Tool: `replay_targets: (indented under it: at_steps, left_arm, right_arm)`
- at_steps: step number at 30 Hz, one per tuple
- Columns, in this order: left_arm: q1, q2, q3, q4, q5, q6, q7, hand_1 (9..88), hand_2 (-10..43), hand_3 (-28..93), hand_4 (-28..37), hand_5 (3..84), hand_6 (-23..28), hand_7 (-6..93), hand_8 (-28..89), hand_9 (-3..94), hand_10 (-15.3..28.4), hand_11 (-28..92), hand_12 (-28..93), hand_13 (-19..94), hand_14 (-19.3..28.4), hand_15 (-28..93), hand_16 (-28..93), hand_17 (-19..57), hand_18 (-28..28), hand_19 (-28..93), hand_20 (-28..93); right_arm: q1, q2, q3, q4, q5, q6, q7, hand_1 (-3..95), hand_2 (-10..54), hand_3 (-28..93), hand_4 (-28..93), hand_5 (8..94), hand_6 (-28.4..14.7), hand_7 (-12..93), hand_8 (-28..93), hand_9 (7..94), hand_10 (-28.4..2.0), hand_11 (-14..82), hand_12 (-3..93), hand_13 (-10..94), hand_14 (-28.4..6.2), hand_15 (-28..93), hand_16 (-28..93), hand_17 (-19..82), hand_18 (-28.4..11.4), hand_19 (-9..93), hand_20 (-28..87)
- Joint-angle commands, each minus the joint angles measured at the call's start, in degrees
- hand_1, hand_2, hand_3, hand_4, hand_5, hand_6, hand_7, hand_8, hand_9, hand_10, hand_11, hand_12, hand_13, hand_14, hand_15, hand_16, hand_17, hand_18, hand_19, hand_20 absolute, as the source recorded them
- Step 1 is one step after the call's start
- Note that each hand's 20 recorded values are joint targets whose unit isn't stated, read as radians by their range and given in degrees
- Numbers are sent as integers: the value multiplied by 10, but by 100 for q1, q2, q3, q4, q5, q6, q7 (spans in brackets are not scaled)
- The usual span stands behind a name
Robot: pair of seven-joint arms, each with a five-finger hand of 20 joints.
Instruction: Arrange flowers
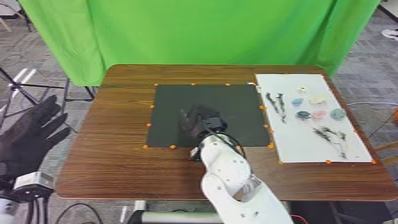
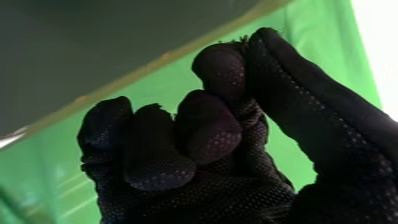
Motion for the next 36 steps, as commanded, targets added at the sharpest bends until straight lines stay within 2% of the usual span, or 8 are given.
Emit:
replay_targets:
  at_steps: [1, 7, 14, 20, 23, 26, 31, 36]
  left_arm:
    - [-131, 134, 167, 64, 39, -36, -91, 222, -67, 703, -283, 211, 1, 188, -96, 169, 83, 88, 208, 126, 111, 104, 88, -116, 175, 312, 91]
    - [-189, 151, 201, 88, 52, -59, -133, 221, -67, 704, -283, 211, 1, 188, -96, 169, 83, 85, 209, 126, 111, 104, 89, -116, 175, 312, 92]
    - [-219, 238, 289, 112, 96, 2, -144, 222, -64, 704, -283, 211, 1, 186, -96, 169, 83, 85, 210, 126, 112, 107, 90, -116, 176, 312, 92]
    - [-276, 244, 312, 132, 132, -36, -189, 221, -62, 704, -283, 210, 1, 187, -95, 169, 82, 85, 211, 126, 112, 110, 89, -115, 175, 312, 92]
    - [-189, 326, 314, 113, 78, 54, -115, 222, -62, 704, -283, 211, 1, 187, -95, 169, 83, 85, 211, 126, 112, 111, 88, -115, 174, 311, 92]
    - [-167, 306, 300, 107, 74, 44, -128, 223, -61, 703, -283, 211, 1, 187, -96, 169, 83, 85, 211, 127, 112, 111, 88, -115, 174, 311, 92]
    - [-232, 218, 298, 118, 120, -18, -217, 223, -59, 703, -283, 211, 1, 187, -96, 169, 83, 85, 210, 127, 113, 114, 88, -115, 174, 310, 93]
    - [-227, 210, 302, 110, 115, -9, -244, 223, -59, 705, -283, 210, 1, 187, -96, 169, 83, 86, 210, 127, 113, 116, 87, -115, 174, 311, 93]
  right_arm:
    - [-163, -269, -246, 280, -334, -238, -182, 361, -95, 894, -111, 687, -33, 618, 283, 784, -123, 699, 527, 704, -134, 916, 398, 279, -241, 854, 531]
    - [-116, -332, -275, 441, -415, -158, -134, 372, -95, 879, -132, 699, -21, 609, 275, 799, -112, 691, 515, 729, -120, 904, 389, 303, -242, 867, 521]
    - [-88, -419, -276, 578, -472, -98, -108, 387, -95, 851, -158, 715, -2, 590, 264, 818, -96, 673, 510, 763, -103, 884, 384, 346, -238, 888, 500]
    - [-99, -469, -267, 594, -429, -260, -111, 384, -54, 815, -181, 740, 13, 560, 224, 835, -87, 651, 502, 782, -92, 866, 384, 364, -236, 900, 482]
    - [-100, -448, -275, 568, -396, -322, -118, 351, -29, 819, -199, 762, 7, 526, 196, 840, -88, 640, 501, 783, -93, 860, 388, 364, -236, 904, 473]
    - [-115, -425, -270, 512, -215, -447, -86, 318, -17, 830, -210, 781, 4, 495, 169, 844, -91, 632, 499, 783, -96, 853, 391, 361, -238, 906, 467]
    - [-118, -438, -244, 453, -114, -800, -19, 273, 21, 834, -198, 798, 1, 516, -86, 845, -100, 620, 495, 782, -103, 847, 391, 352, -240, 904, 462]
    - [-120, -447, -173, 392, 314, -990, -5, 257, 50, 822, -198, 808, -1, 494, -101, 847, -104, 609, 485, 782, -107, 841, 388, 351, -240, 902, 461]
